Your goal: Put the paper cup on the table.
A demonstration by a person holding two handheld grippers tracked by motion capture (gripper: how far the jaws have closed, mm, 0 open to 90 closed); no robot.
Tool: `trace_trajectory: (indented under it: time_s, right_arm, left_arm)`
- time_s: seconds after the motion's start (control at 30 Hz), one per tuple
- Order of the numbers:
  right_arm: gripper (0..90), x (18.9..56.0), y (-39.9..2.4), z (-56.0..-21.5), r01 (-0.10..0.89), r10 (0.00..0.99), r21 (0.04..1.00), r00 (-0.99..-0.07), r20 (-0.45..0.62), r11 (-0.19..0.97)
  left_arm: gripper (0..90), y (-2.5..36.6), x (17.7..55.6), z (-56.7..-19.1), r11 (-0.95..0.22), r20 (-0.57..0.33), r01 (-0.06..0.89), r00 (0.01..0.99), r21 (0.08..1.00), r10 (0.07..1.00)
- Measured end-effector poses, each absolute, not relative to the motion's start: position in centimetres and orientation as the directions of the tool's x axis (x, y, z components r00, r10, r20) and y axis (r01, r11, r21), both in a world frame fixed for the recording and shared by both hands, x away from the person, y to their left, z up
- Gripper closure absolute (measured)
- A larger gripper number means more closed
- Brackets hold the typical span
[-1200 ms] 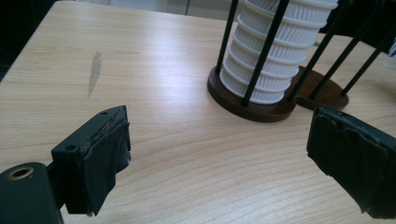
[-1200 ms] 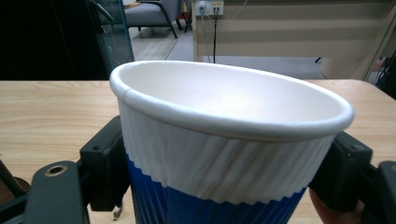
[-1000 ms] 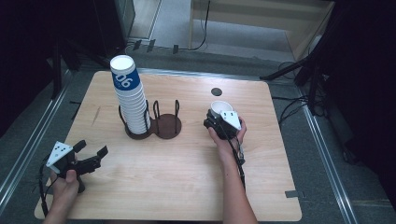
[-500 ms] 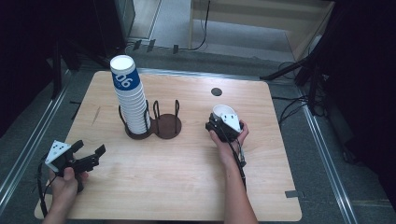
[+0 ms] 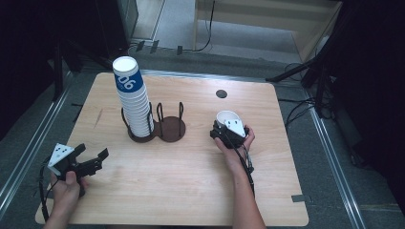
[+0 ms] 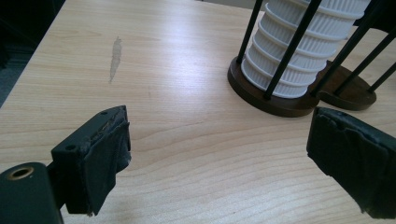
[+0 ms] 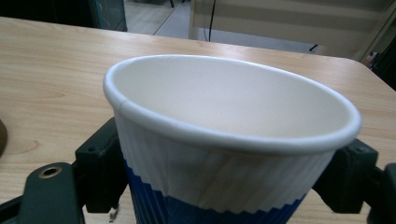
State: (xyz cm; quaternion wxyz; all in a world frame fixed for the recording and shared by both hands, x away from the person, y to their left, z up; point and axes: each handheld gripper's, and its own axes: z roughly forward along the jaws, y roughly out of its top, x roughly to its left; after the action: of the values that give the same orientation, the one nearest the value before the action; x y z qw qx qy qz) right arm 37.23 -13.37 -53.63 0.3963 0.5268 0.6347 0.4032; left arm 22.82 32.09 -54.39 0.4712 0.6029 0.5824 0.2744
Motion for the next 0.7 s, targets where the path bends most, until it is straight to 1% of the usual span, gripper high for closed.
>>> trace_trajectory:
  time_s: [0.13, 0.33, 0.37, 0.4, 0.47, 0.7]
  right_arm:
    - [15.9, 37.1, -13.4, -53.5, 0.372, 0.983, 0.917, -0.162, -0.085, 0.141]
    - [12.7, 36.9, -13.5, -53.6, 0.400, 0.978, 0.902, -0.186, -0.092, 0.161]
    - [10.9, 36.8, -13.5, -53.6, 0.400, 0.978, 0.903, -0.190, -0.089, 0.160]
    - [5.7, 36.8, -13.6, -53.5, 0.406, 0.976, 0.901, -0.203, -0.074, 0.152]
    - [0.3, 36.7, -13.8, -53.3, 0.415, 0.974, 0.897, -0.217, -0.065, 0.152]
    - [0.0, 35.6, -14.6, -52.0, 0.394, 0.967, 0.907, -0.252, -0.049, 0.149]
  left_arm:
    - [6.7, 32.1, 22.9, -54.3, 0.126, -0.217, 0.449, 0.157, 0.885, 0.963]
    - [6.7, 32.4, 22.8, -54.2, 0.129, -0.228, 0.458, 0.168, 0.880, 0.959]
    - [6.7, 32.3, 22.8, -54.2, 0.125, -0.225, 0.458, 0.170, 0.880, 0.959]
    - [6.8, 32.3, 22.8, -54.3, 0.126, -0.225, 0.457, 0.170, 0.881, 0.959]
    - [6.8, 32.3, 22.8, -54.3, 0.121, -0.221, 0.458, 0.172, 0.881, 0.960]
    - [6.7, 32.3, 22.7, -54.2, 0.121, -0.216, 0.458, 0.161, 0.880, 0.963]
